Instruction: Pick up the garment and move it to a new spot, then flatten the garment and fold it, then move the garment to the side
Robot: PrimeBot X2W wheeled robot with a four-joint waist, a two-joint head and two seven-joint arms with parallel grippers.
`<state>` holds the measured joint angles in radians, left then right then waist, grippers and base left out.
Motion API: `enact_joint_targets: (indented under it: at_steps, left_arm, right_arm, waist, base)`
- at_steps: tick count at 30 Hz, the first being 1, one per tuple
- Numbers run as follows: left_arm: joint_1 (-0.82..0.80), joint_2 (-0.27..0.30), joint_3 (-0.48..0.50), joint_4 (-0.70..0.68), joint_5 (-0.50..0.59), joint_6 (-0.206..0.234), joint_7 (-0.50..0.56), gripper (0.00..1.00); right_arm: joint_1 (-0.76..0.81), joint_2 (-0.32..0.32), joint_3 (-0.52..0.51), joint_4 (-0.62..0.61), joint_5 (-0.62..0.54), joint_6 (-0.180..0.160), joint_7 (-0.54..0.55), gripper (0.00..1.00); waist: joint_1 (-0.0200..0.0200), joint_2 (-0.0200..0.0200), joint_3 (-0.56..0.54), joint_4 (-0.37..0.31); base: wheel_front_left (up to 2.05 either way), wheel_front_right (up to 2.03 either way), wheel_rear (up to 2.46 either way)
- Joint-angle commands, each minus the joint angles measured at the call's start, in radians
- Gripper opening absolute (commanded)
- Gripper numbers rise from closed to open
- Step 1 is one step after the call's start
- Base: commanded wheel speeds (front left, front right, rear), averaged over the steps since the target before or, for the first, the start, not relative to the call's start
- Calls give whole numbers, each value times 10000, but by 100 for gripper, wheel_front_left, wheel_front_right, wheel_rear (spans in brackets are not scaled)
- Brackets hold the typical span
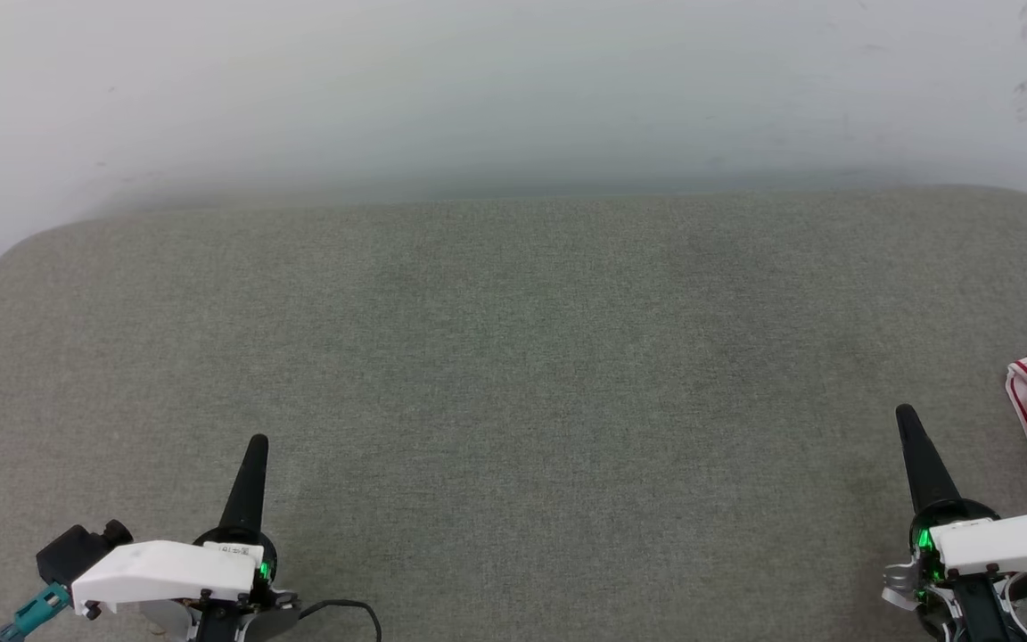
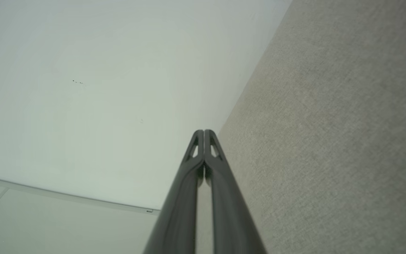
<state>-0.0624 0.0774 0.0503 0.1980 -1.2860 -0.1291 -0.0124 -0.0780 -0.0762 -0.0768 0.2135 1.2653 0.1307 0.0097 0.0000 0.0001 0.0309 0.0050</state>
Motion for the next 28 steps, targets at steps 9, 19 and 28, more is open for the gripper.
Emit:
enact_joint_targets:
  at_steps: [9, 19, 28]
  left_arm:
    - [-259, 20, 106, 93, -974, -19, 266, 0]
    - [-318, 0, 169, 210, -1750, -22, 500, 0]
    - [-374, -17, 224, 293, -2332, -23, 673, 0]
  right_arm:
    - [-236, 74, -88, 49, 975, 1, 258, 0]
    - [-279, 113, -152, 130, 1762, 1, 484, 0]
    - [-279, 145, -200, 196, 2351, 1, 646, 0]
  waist:
    - [0, -1, -59, -11]
    - [0, -1, -118, -21]
    - [0, -1, -165, -30]
  base:
    - [0, 0, 0]
    - [0, 0, 0]
    - [0, 0, 0]
